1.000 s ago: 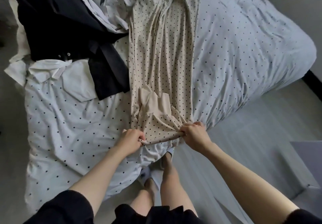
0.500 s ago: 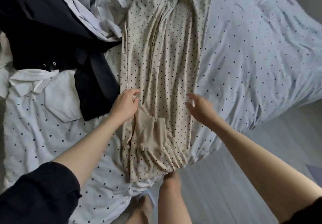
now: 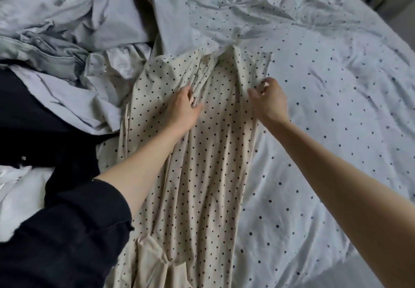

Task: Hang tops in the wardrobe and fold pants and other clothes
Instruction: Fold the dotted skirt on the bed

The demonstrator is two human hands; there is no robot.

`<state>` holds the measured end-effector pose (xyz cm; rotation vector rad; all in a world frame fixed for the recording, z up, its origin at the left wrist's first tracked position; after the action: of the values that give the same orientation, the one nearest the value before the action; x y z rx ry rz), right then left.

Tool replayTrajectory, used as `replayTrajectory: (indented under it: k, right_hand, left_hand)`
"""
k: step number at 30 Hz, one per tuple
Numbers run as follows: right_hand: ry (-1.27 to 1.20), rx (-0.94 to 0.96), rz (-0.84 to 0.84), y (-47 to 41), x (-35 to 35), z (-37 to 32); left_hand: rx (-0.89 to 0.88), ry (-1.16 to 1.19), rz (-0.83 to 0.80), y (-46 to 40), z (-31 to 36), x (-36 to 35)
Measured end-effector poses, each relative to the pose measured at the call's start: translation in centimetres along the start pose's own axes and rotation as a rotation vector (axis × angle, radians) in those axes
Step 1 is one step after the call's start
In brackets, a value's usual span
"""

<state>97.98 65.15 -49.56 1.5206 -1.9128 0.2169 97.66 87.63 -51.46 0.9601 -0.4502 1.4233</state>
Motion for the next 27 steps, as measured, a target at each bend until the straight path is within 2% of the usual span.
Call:
replayTrajectory:
  k: [4,6,9,11,13,15,17,20,21,22,23,27]
  right_hand:
    - [-0.086,-0.131,0.045,-3.0,0.0,-1.0]
    - [-0.157,-0.176,0.047,-3.8,0.0,-1.6]
    - [-0.336,-0.235,0.099,-3.9,1.3,-1.6]
    - [-0.453,-0.266,0.132,-3.6,2.2,-0.9]
    - [-0.55,-0.3,0.121,-3.3,2.5,-0.2]
    - [-0.63,-0.32,0.077,-2.9,2.2,-0.4]
    - [-0.647,-0.264,0.039,-2.6,1.6,-1.9]
    - [-0.607,-0.198,-0.023,-1.9,0.7,-4.2]
    - [-0.608,-0.207,-0.047,-1.8,0.4,-4.3]
    - [-0.606,-0.22,-0.071,-1.5,0.1,-4.5]
    - [-0.603,-0.23,-0.087,-1.4,0.0,-4.4]
    - [-0.667,-0.24,-0.185,-1.1,-0.7,-5.9]
  left_hand:
    - [0.061,-0.252,0.081,-2.5,0.1,1.4]
    - [0.082,-0.242,0.133,-3.1,0.1,2.8]
    - [0.203,0.115,0.081,-3.3,-1.7,3.4]
    - [0.319,0.526,-0.029,-2.7,-3.0,3.3]
    - [0.36,0.878,-0.058,-2.4,-3.8,3.9]
    - [0.395,1.022,-0.08,-2.3,-4.7,4.7]
    - [0.453,0.981,-0.162,-1.8,-5.6,5.3]
    - [0.46,0.815,-0.436,-0.8,-6.2,5.7]
    - [0.45,0.736,-0.481,-0.5,-6.5,6.1]
    - [0.438,0.674,-0.472,-0.5,-6.9,6.7]
    - [0.417,0.63,-0.391,-0.9,-7.2,7.6]
    - [0.178,0.576,0.175,-3.1,-6.6,15.0]
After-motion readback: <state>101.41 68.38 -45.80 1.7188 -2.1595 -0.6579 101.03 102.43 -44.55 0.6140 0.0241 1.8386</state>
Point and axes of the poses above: each hand's wrist, its own y-axis away from the middle knuckle, its own x-axis out of the back of the hand, z = x × y, the point moved 10 cm from there along -y, towards the middle knuckle, and after that the axes turned 9 degrees about -y, right-handed, at the moved point
